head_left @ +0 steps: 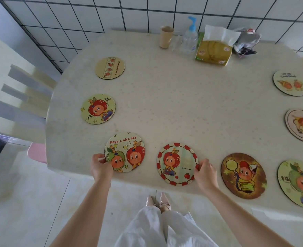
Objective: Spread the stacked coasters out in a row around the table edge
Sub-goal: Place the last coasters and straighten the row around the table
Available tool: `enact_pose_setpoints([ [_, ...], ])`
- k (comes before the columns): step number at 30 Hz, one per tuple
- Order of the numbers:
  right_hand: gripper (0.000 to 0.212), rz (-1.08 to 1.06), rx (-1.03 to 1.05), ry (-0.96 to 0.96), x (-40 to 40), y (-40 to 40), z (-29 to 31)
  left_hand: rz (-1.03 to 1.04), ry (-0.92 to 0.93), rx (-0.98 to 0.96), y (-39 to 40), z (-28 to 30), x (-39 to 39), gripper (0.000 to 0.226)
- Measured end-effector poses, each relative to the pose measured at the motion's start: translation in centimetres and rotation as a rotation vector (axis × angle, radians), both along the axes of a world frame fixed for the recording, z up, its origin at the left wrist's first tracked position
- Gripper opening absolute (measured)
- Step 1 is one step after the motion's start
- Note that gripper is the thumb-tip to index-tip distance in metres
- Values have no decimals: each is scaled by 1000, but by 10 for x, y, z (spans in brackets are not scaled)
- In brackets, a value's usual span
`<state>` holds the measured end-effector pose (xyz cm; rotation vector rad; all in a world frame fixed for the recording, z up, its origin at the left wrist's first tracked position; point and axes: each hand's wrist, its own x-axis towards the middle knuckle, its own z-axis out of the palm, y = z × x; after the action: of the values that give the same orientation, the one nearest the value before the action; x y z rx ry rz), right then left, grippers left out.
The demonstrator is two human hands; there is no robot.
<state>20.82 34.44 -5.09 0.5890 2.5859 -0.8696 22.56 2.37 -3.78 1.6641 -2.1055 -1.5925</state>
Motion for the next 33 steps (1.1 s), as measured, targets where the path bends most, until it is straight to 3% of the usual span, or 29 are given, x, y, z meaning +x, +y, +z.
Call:
enact_pose_setpoints([
  [8,35,14,73,-28,-6,-24,15,-107,27,-28,-22,6,-9,27],
  [16,26,73,-99,42,-29,-104,20,-256,-64,56,-69,0,-16,24],
  [20,26,47,-78,78,-35,-150,23,-404,-88,108,-92,-5,-16,26],
  [24,26,44,-77,82,-48,-198,29,-523,-91,39,-120,-5,-24,24],
  [29,24,57,-114,112,-72,-257,36,-576,-57,-81,-170,6,-67,13],
  [33,25,86,-131,111,-99,-290,40,-524,-21,22,-192,14,-101,23],
])
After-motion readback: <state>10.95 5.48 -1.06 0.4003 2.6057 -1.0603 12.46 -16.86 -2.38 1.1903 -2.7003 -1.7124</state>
